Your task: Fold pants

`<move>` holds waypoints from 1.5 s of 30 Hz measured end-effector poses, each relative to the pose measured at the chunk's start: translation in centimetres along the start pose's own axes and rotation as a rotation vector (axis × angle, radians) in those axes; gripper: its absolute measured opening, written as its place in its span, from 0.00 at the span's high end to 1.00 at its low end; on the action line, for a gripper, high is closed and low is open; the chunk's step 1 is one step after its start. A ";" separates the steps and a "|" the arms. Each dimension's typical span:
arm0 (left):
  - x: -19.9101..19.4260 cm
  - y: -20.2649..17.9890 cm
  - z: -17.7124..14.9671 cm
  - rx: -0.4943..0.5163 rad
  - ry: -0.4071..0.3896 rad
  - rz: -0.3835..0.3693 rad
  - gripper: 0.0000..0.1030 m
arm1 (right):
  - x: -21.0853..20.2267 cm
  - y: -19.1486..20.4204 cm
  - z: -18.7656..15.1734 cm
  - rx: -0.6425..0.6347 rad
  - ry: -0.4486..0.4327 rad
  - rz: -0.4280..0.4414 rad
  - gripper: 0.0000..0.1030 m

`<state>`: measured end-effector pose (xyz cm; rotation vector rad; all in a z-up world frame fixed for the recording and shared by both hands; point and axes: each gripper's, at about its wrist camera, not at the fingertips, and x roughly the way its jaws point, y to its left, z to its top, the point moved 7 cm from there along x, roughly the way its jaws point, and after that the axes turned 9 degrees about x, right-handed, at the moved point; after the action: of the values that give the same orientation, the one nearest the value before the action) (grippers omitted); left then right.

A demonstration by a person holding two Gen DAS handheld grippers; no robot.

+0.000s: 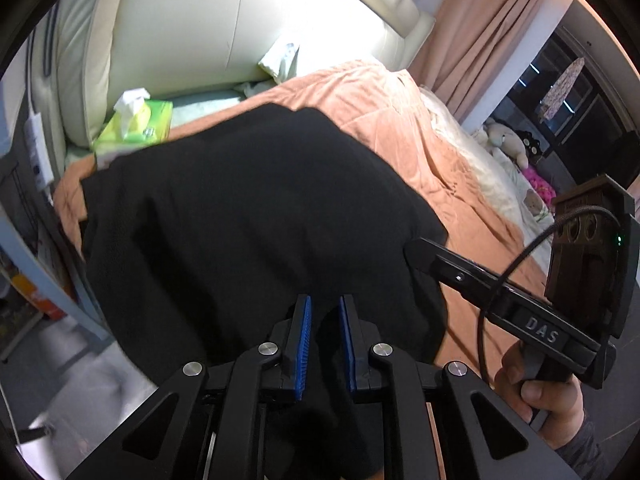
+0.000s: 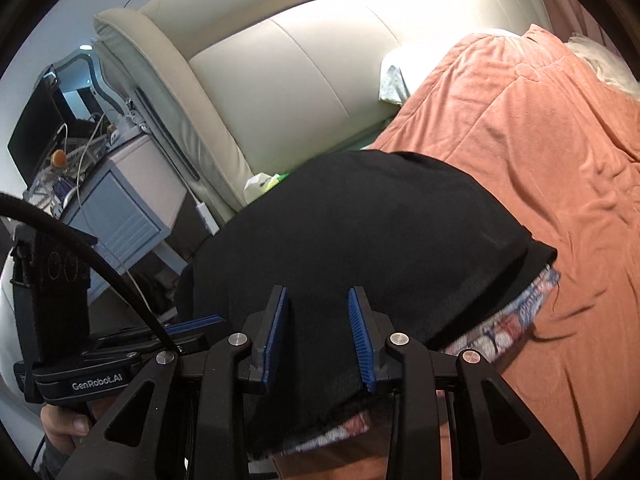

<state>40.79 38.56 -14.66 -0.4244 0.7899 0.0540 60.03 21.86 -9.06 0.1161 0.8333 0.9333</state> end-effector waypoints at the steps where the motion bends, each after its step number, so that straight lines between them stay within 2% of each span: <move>1: -0.1 -0.1 -0.4 -0.003 0.005 0.002 0.85 | -0.2 0.2 -0.4 -0.013 0.003 -0.012 0.71; 5: -0.8 0.3 -2.3 -0.024 0.023 0.057 0.86 | -0.8 0.3 -1.8 -0.035 0.023 -0.045 0.71; 14: -5.1 -0.5 -3.5 -0.059 -0.040 0.087 0.84 | -5.5 0.8 -2.7 0.002 0.024 -0.051 0.71; 15: -5.5 -0.5 -3.5 -0.060 -0.046 0.089 0.77 | -6.4 1.0 -2.5 -0.002 0.013 -0.056 0.71; 16: -5.9 -0.8 -3.6 -0.059 -0.051 0.096 0.63 | -7.0 1.1 -2.4 -0.009 0.004 -0.059 0.71; 17: -6.4 -1.1 -3.7 -0.058 -0.057 0.106 0.56 | -7.8 1.3 -2.4 -0.020 -0.006 -0.072 0.70; 18: -7.0 -1.5 -3.7 -0.050 -0.068 0.112 0.46 | -8.6 1.4 -2.3 -0.027 -0.014 -0.092 0.62; 20: -7.7 -2.4 -3.7 -0.029 -0.082 0.111 0.44 | -10.0 1.4 -2.4 -0.021 -0.034 -0.109 0.48; 22: -8.4 -3.4 -3.9 -0.016 -0.087 0.107 0.43 | -11.5 1.5 -2.4 -0.016 -0.053 -0.119 0.47; 24: -9.0 -4.1 -4.0 -0.010 -0.095 0.111 0.34 | -12.8 1.6 -2.6 -0.017 -0.055 -0.133 0.31; 25: -9.4 -4.5 -4.1 -0.005 -0.102 0.112 0.32 | -13.8 1.8 -2.6 -0.024 -0.069 -0.140 0.28; 27: -10.4 -5.8 -4.3 0.012 -0.119 0.107 0.19 | -15.6 2.2 -3.5 -0.030 -0.095 -0.146 0.19; 28: -11.0 -6.6 -4.3 0.027 -0.134 0.099 0.09 | -16.5 2.3 -3.6 -0.031 -0.104 -0.147 0.18; 30: -12.0 -7.7 -4.3 0.050 -0.159 0.106 0.00 | -18.2 2.4 -4.2 -0.031 -0.115 -0.141 0.13; 34: -13.4 -9.4 -4.8 0.067 -0.178 0.110 0.00 | -21.0 2.2 -5.7 -0.026 -0.134 -0.178 0.07; 38: -14.6 -10.8 -5.5 0.085 -0.188 0.114 0.00 | -24.5 2.7 -7.2 -0.032 -0.141 -0.173 0.05; 41: -15.4 -12.1 -6.0 0.106 -0.198 0.114 0.00 | -26.9 3.0 -8.0 -0.040 -0.161 -0.176 0.00; 45: -16.6 -13.9 -6.9 0.131 -0.209 0.104 0.00 | -30.2 3.2 -9.5 -0.035 -0.186 -0.191 0.00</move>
<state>27.25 25.00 -2.52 -0.2485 0.6049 0.1409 41.96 -1.17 3.37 0.0897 0.6430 0.7451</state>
